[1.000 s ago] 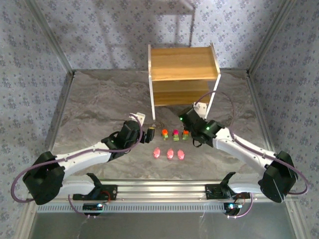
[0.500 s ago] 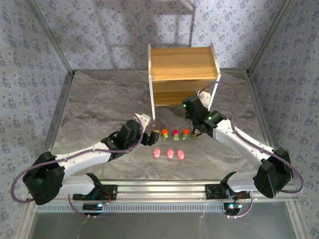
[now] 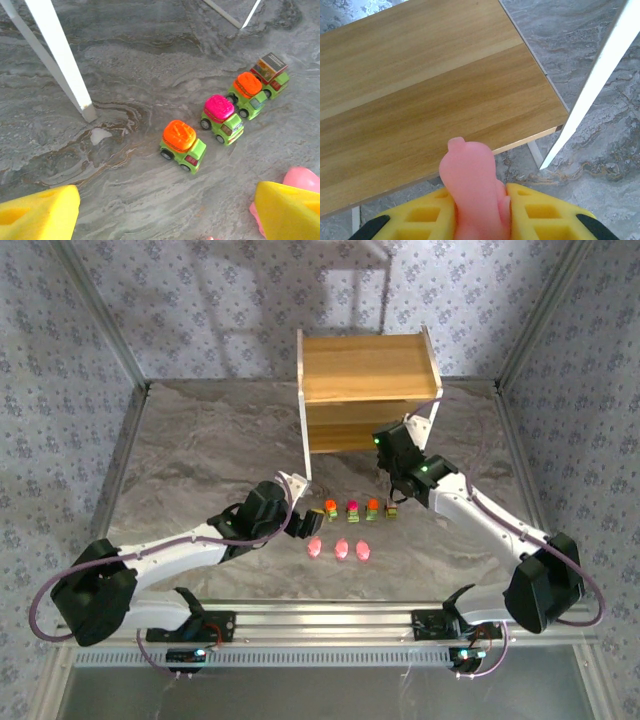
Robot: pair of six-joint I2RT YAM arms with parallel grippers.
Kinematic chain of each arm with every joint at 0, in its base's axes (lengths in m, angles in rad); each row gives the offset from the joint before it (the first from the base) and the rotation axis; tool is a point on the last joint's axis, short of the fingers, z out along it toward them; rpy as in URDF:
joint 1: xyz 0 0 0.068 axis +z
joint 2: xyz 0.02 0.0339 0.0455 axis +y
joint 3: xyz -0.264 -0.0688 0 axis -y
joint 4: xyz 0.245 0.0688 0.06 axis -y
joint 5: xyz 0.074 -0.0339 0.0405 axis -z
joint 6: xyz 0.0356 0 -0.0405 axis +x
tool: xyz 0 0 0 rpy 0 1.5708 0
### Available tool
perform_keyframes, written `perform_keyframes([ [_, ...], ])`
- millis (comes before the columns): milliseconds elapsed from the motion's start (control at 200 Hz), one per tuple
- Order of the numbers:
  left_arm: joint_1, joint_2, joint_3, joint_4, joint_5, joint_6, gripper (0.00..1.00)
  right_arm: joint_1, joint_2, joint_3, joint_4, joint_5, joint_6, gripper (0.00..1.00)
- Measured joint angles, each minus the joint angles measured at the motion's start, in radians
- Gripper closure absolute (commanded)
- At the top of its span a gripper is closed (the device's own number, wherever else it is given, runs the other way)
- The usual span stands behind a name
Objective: Place and organize the plastic toys onto the shelf
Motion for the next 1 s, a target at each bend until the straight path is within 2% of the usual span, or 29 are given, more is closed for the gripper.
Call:
perform_keyframes([
  [480, 0.000, 0.009, 0.019, -0.011, 0.058, 0.007, 0.10, -0.029, 0.074, 0.056, 0.021, 0.000, -0.003, 0.74],
  [999, 0.000, 0.129, 0.088, -0.038, 0.153, 0.011, 0.10, -0.074, 0.089, 0.079, 0.024, -0.012, -0.023, 0.74],
])
